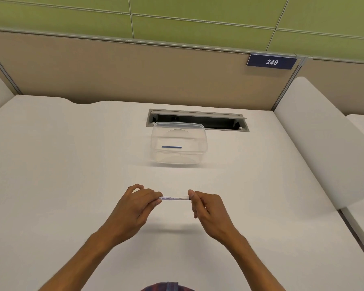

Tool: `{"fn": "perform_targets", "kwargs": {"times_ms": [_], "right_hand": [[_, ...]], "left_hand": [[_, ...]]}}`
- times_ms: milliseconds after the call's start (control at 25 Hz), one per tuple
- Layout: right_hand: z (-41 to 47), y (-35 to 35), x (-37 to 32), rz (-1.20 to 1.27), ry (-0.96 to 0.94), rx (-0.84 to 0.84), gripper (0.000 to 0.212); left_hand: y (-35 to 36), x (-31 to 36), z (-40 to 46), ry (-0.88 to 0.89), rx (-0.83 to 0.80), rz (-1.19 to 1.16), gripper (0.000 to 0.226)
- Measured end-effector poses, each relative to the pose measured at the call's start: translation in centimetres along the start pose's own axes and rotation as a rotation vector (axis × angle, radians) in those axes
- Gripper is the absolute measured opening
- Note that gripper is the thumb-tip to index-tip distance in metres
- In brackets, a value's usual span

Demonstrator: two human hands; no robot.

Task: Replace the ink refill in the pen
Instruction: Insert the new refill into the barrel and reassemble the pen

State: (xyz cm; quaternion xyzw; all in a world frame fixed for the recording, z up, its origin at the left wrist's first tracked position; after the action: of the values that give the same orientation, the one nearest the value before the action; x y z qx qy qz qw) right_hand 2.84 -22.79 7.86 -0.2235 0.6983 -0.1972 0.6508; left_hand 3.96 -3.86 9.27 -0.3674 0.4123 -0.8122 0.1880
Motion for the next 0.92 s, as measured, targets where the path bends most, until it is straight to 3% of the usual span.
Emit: {"fn": "perform_targets", "kwargs": {"times_ms": [360, 720, 920], "right_hand": [[-0.8, -0.3, -1.1, -0.076, -0.105, 0.060, 0.025], [-0.7, -0.4, -1.5, -0.096, -0.128, 0.022, 0.026], [-0.6, 0.0, -1.1, 0.039, -0.045, -0.017, 0.042]], "left_hand": [[-0.6, -0.2, 0.1, -0.043, 0.024, -0.092, 0.027], [-0.8, 0.4, 0.2, -0.043, 0.058, -0.108, 0.024], [-1.2, 0.9, 0.3, 0.001, 0.052, -0.058, 0.022]]}}
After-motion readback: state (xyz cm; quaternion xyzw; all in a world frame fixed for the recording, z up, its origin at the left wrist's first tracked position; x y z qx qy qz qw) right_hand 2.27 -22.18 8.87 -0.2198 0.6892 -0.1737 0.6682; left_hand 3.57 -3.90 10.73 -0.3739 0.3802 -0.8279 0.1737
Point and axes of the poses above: each hand's wrist, its own z-axis towards the middle knuckle, its own y-axis out of the palm, x = y × z, the point moved 8 cm from there along z, towards the middle knuckle, and after that the axes turned 5 degrees about y, right-handed, at the moved point
